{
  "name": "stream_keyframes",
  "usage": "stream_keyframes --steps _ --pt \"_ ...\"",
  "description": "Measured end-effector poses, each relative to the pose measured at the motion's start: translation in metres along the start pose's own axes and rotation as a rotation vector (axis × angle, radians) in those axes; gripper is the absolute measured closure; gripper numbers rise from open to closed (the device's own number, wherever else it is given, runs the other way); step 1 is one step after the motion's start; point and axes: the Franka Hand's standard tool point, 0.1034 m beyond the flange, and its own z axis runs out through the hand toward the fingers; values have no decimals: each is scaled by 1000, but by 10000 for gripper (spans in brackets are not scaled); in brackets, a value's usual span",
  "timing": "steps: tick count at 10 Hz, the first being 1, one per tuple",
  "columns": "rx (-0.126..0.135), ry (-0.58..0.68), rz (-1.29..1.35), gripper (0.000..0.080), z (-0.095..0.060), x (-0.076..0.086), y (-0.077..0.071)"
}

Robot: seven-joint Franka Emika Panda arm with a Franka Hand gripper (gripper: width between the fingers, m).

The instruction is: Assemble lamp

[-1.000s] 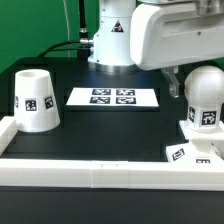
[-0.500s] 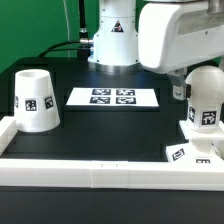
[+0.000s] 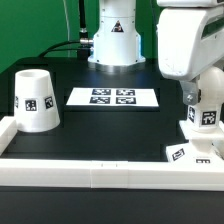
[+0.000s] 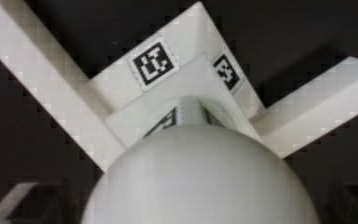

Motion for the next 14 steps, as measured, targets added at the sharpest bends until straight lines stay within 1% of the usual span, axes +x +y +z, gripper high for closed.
stream_keyframes --steps 3,7,8,11,12,14 --pt "-8 -15 -190 101 1 -3 3" --pt "-23 -53 -456 101 5 3 -2" --pt "-27 -67 -559 101 4 4 -1" --pt "-32 -84 -685 101 3 4 1" --pt "-33 -84 -674 222 3 3 1" --pt "-33 -84 -668 222 3 3 2"
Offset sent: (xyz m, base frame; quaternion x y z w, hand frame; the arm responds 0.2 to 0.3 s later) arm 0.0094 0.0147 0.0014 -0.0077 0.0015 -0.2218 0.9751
